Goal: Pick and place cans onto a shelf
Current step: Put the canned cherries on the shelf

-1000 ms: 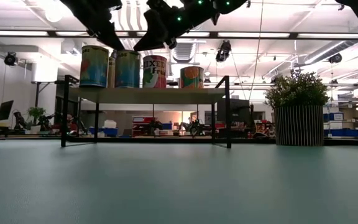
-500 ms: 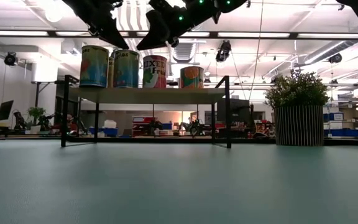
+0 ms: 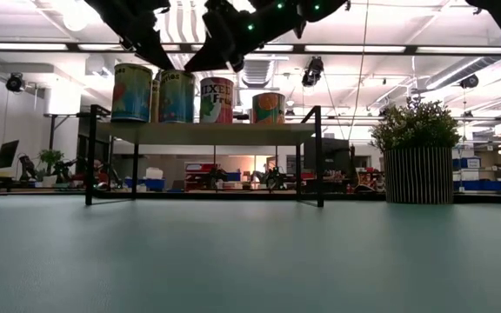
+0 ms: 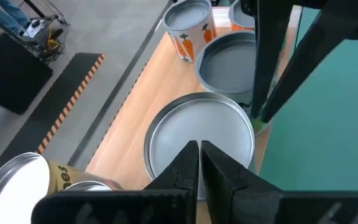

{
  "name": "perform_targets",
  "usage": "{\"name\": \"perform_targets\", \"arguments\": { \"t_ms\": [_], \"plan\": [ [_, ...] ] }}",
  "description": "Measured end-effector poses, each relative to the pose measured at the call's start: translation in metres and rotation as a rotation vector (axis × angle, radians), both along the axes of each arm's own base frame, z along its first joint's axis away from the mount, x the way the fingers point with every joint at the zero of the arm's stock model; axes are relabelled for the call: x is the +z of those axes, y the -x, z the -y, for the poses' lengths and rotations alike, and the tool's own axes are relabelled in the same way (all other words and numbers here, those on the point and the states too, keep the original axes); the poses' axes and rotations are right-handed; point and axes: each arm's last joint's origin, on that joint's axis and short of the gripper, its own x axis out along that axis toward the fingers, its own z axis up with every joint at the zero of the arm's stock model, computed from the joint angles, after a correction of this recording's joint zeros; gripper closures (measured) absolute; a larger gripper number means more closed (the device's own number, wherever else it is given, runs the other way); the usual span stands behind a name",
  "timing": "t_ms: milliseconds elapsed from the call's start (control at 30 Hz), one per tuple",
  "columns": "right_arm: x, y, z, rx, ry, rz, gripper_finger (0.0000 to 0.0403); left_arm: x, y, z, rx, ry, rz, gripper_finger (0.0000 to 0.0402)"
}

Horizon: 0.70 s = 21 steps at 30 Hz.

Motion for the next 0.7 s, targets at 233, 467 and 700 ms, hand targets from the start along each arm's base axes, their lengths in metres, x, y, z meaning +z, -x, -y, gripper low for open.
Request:
{"name": "perform_targets", "arguments": {
  "t_ms": [233, 467, 700],
  "plan": [
    [-0.0001, 0.0001, 0.0003, -0.006, 0.002, 0.002, 0.0394, -0.0014, -0.0012, -0.0002, 0.010, 0.015, 0.004, 0.0402],
    [-0.0007, 0.0004, 0.0014, -0.010, 0.005, 0.001, 0.0394, -0.0041, -0.0047, -0.0010, 0.016, 0.041, 0.010, 0.0402],
    [-0.0008, 0.0011, 0.0043, -0.039, 0.022, -0.004, 0.0394, -0.0040, -0.0048, -0.0004, 0.025, 0.086, 0.040, 0.0402]
  ]
}}
